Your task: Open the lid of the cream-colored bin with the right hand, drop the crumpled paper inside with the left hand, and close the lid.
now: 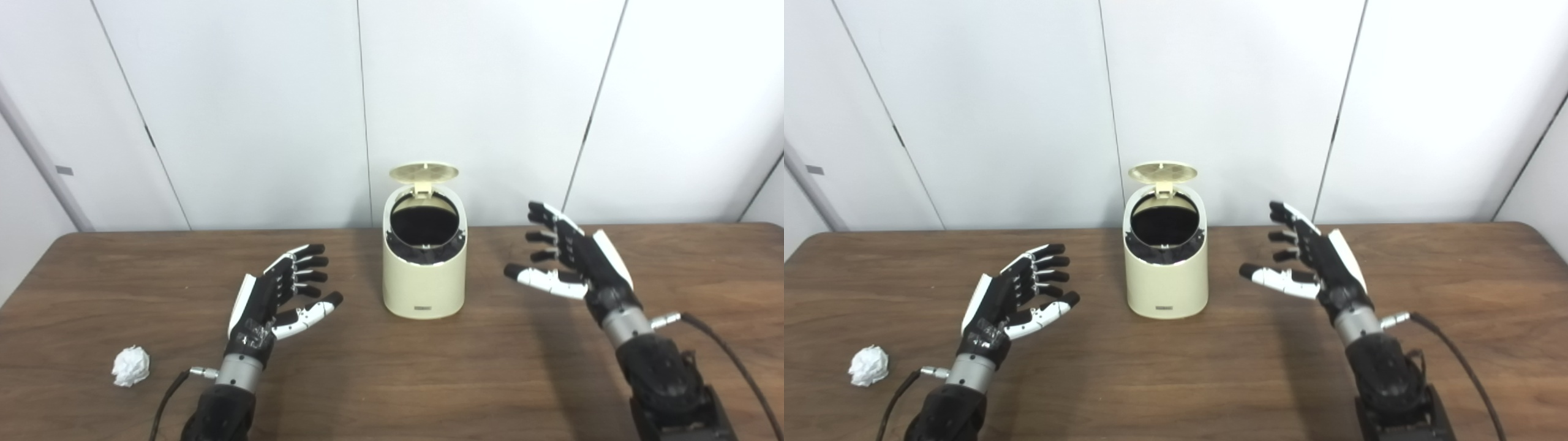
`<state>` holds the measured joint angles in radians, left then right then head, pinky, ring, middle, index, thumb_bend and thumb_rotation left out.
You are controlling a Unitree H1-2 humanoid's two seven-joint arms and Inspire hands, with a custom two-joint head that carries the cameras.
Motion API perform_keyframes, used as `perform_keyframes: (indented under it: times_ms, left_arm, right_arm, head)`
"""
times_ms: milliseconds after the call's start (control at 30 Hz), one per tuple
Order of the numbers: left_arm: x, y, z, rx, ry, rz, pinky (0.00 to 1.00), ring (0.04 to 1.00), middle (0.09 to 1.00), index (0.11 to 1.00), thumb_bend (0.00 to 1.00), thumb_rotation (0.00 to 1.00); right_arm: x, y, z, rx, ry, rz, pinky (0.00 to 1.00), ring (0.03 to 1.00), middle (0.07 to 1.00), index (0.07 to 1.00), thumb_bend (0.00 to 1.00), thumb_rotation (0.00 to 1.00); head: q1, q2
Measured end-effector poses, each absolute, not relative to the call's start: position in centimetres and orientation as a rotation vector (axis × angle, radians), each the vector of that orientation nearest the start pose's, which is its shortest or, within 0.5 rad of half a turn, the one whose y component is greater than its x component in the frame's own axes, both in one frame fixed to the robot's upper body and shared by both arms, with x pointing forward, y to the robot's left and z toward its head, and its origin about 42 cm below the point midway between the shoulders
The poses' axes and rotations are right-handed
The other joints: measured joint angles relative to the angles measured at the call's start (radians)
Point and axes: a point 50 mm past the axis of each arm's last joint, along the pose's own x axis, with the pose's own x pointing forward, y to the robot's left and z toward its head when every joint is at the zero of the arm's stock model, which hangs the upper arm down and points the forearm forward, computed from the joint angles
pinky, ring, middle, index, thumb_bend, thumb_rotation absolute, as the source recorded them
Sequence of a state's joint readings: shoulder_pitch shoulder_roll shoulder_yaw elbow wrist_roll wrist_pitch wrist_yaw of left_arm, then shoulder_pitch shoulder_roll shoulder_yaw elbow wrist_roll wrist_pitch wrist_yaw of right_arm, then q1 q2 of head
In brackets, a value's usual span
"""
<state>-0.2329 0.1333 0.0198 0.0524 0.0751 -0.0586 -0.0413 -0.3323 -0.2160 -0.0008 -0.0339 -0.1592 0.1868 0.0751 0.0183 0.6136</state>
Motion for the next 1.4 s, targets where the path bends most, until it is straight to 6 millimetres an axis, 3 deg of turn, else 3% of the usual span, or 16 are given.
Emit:
perform_keyframes:
  times_ms: [133,167,200,300,433,567,767,900,1033,1233,1400]
  left_arm:
    - [35.7,23.8,16.0,0.212,-0.233,-0.063,0.6,0.686,0.746,0.789,0.66,0.09]
    - [35.7,23.8,16.0,0.212,-0.233,-0.063,0.6,0.687,0.746,0.788,0.66,0.09]
    - [35.7,23.6,16.0,0.21,-0.233,-0.063,0.61,0.688,0.747,0.788,0.66,0.09]
    - [35.6,22.7,15.9,0.193,-0.233,-0.072,0.58,0.685,0.752,0.797,0.68,0.1]
    - [35.6,20.7,15.4,0.184,-0.224,-0.089,0.57,0.686,0.756,0.797,0.68,0.08]
    - [35.7,19.6,15.2,0.176,-0.219,-0.087,0.56,0.686,0.754,0.796,0.69,0.08]
    - [36.3,19.5,15.5,0.206,-0.225,-0.083,0.56,0.682,0.76,0.798,0.69,0.11]
    - [36.1,20.1,16.4,0.284,-0.221,-0.103,0.58,0.679,0.77,0.806,0.71,0.15]
    - [35.5,21.7,18.4,0.474,-0.238,-0.138,0.5,0.667,0.769,0.804,0.69,0.12]
    - [34.0,24.9,22.2,0.81,-0.217,-0.176,0.57,0.673,0.726,0.768,0.71,0.05]
    - [32.6,27.5,25.3,1.019,-0.19,-0.206,0.54,0.655,0.715,0.741,0.8,0.0]
  right_arm:
    - [37.6,-25.5,19.8,-0.346,-0.173,0.064,0.71,0.836,0.9,0.904,0.63,0.33]
    - [37.5,-25.7,19.5,-0.341,-0.175,0.062,0.71,0.838,0.905,0.91,0.63,0.33]
    - [37.4,-25.9,19.2,-0.334,-0.177,0.061,0.71,0.84,0.908,0.915,0.63,0.33]
    - [37.3,-26.8,17.9,-0.328,-0.154,0.057,0.72,0.855,0.917,0.928,0.62,0.31]
    - [36.8,-28.1,17.3,-0.329,-0.131,0.043,0.76,0.868,0.919,0.922,0.6,0.26]
    - [36.7,-28.6,18.0,-0.332,-0.128,0.03,0.75,0.861,0.916,0.914,0.59,0.26]
    - [36.7,-28.7,18.3,-0.293,-0.138,0.048,0.63,0.812,0.897,0.894,0.64,0.25]
    - [36.7,-28.7,18.4,-0.292,-0.139,0.051,0.62,0.8,0.895,0.893,0.65,0.26]
    - [36.7,-28.6,18.5,-0.293,-0.143,0.052,0.61,0.799,0.892,0.889,0.66,0.28]
    - [36.8,-28.7,18.5,-0.3,-0.143,0.052,0.6,0.794,0.89,0.886,0.66,0.28]
    - [36.8,-28.7,18.6,-0.302,-0.144,0.053,0.55,0.765,0.87,0.872,0.69,0.31]
  head:
    - [0.044,-0.003]
    - [0.096,-0.006]
    - [0.097,-0.009]
    - [0.234,-0.028]
    - [0.327,-0.046]
    - [0.368,-0.057]
    - [0.387,-0.06]
    - [0.394,-0.063]
    - [0.391,-0.06]
    - [0.384,-0.061]
    - [0.385,-0.063]
